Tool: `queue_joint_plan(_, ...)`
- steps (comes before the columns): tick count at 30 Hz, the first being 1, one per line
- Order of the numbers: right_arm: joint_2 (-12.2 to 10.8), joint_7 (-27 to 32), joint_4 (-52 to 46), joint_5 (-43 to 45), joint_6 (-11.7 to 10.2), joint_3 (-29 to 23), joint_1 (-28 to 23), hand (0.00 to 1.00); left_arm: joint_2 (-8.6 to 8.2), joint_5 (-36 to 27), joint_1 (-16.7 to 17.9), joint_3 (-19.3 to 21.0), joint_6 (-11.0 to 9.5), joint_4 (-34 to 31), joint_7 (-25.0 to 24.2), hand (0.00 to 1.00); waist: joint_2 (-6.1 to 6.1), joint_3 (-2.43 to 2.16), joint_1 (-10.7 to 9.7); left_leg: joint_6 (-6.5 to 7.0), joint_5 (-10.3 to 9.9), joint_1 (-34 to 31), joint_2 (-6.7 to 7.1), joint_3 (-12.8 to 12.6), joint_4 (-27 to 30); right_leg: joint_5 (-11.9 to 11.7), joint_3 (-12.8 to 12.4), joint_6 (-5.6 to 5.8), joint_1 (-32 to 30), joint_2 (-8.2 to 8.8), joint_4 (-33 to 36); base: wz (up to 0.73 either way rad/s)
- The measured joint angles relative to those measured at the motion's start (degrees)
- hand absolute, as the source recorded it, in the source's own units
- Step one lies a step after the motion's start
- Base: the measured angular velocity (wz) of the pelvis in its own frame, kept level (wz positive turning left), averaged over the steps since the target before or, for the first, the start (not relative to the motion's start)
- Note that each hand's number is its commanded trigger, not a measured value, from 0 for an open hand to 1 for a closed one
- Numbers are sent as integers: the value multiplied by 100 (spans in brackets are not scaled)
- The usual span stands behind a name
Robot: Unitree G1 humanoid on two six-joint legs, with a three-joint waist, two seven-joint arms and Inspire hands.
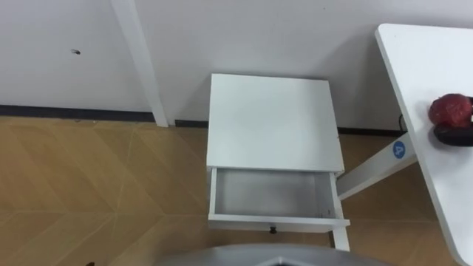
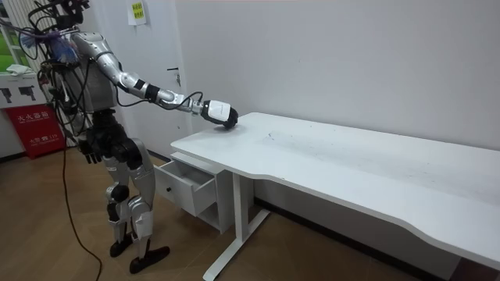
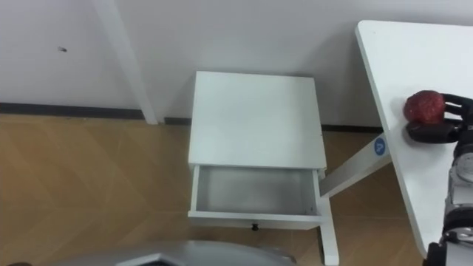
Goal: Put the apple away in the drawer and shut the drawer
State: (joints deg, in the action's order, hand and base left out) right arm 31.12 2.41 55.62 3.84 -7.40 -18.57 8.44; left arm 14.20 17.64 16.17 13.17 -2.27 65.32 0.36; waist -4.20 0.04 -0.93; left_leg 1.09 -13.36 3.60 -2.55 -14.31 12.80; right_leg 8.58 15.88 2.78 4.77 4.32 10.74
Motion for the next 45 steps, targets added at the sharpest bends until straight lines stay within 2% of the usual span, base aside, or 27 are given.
queue_joint_plan(3, 0, 9, -12, 129, 1, 82, 13, 100, 1, -2, -13, -3, 29, 0, 3, 0, -35, 2, 37, -1, 1, 7, 11, -3, 2, 1, 6, -1, -5, 0, 13, 0)
queue_joint_plan(6, -7, 11, -12, 240, 18, 173, 14, 100, 2, -7, -70, -6, 49, 0, 3, 0, -112, 28, 95, -1, 1, 2, -5, -6, 20, 1, 6, -1, 3, 3, 13, 0)
queue_joint_plan(9, -5, 16, -21, 370, 141, 244, 39, 100, 17, -7, -129, -38, 63, -1, 3, 0, -185, 30, 156, 1, -1, -8, -4, -6, 29, 1, 7, -1, -8, 13, 21, 0)
queue_joint_plan(11, -6, 14, -27, 472, 179, 579, 147, 100, 56, -8, -159, -183, 76, -1, 1, 0, -260, 42, 156, 3, -4, -11, 7, -9, 33, 1, 3, -1, -14, 10, 18, 0)
queue_joint_plan(14, -9, -5, -192, 604, 180, 745, 163, 100, 58, -11, -184, -304, 58, 4, 1, 0, -266, 39, 196, 10, -9, -4, 18, -12, 35, 1, -2, 0, -14, 12, 2, 0)
queue_joint_plan(16, -71, -10, -601, 840, 179, 885, 149, 100, 61, -13, -208, -439, 49, 4, 13, 0, -229, 39, 229, 11, -8, -3, 17, -29, 29, 1, -10, 0, -27, 13, -9, -5)
queue_joint_plan(19, -171, -80, -1312, 1203, 179, 1151, 133, 100, 57, -9, -229, -611, 41, -1, 15, 0, -147, 4, 240, 8, -2, -25, 18, -51, 16, 1, -16, 0, -73, 13, -2, -4)
queue_joint_plan(21, -174, -192, -1786, 1454, 166, 1349, 126, 100, 59, -4, -239, -758, 34, -69, 13, 0, -103, 15, 227, 8, 2, -30, 21, -50, 19, 1, -18, 0, -74, 12, -3, 0)
queue_joint_plan(25, -205, -531, -2883, 1759, 144, 1764, -67, 100, 55, 99, -393, -796, 17, -124, 12, 0, -116, 22, 321, 2, 6, -14, 16, -57, 5, 1, -160, 0, -80, -14, -12, 0)
queue_joint_plan(29, -424, -766, -3831, 1927, 113, 2212, -297, 100, 77, 71, -546, -1121, 22, -123, 18, 0, -146, 40, 312, 2, 6, -31, -6, -56, 3, 1, -156, 0, -91, -4, -9, 0)
queue_joint_plan(31, -489, -901, -3861, 1930, 121, 2413, -313, 100, 77, 47, -616, -1226, 21, -123, 16, 0, -164, 34, 334, 4, 5, -38, 2, -56, 1, 1, -155, 0, -97, 4, -11, 0)
queue_joint_plan(36, -705, -1205, -4168, 2102, 152, 2438, -460, 100, 68, 52, -663, -1333, 25, -160, 8, 0, -159, 33, 409, 6, 4, -121, 5, -48, 1, 0, -155, 0, -170, 4, -12, 0)
queue_joint_plan(42, -900, -1378, -4424, 2671, 201, 2475, -552, 100, 26, 65, -673, -1458, 79, -247, 27, 0, -27, 59, 432, 3, 5, -159, 26, 31, -2, 1, -146, 0, -181, -15, -22, 7)
queue_joint_plan(45, -966, -1389, -4327, 2726, 198, 2710, -675, 100, -6, 59, -666, -1525, 78, -243, 76, 0, 51, 35, 463, 2, 6, -171, 26, 58, 0, 1, -144, 0, -179, -16, -21, 5)
